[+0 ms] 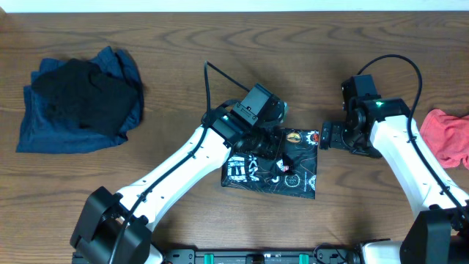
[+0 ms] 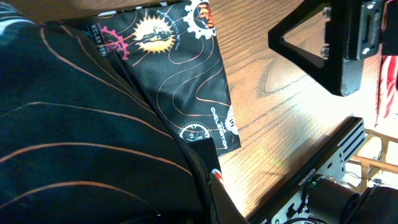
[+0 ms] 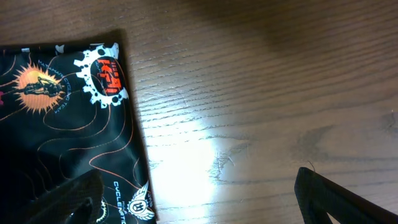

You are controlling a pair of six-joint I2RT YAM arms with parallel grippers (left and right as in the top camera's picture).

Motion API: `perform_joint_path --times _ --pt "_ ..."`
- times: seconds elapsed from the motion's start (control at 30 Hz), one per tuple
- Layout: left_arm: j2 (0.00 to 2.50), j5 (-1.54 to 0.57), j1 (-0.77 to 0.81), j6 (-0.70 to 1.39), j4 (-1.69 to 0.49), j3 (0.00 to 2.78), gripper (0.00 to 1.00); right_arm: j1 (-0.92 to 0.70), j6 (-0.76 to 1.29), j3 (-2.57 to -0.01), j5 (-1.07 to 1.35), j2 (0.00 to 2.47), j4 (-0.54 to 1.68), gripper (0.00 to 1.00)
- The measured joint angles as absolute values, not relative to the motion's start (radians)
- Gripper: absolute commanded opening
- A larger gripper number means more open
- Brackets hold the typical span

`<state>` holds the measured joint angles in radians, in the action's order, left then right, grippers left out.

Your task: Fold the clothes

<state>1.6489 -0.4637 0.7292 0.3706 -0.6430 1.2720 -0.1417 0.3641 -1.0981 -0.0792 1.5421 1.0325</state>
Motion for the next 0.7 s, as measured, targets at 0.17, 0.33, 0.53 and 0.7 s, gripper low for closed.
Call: perform_joint_path --times 0.17,0.33,0.53,0.7 --pt "1.650 -0.464 0.761 0.371 -0.603 1.272 0.06 -0.142 0.368 -1.098 -0.080 1.542 1.032 0.97" --pt "1.666 -0.464 0.797 0.371 -0.563 1.272 0.06 -0.142 0.373 -1.098 -0.080 1.542 1.032 0.98" --pt "1.711 -0.464 0.822 0.371 -0.559 1.272 0.06 -0.142 0.375 -1.098 -0.083 1.542 1.033 0.98" --pt "1.754 -0.464 0.830 0.371 -0.532 1.272 0.06 -0.142 0.375 -1.098 -0.083 1.542 1.033 0.98"
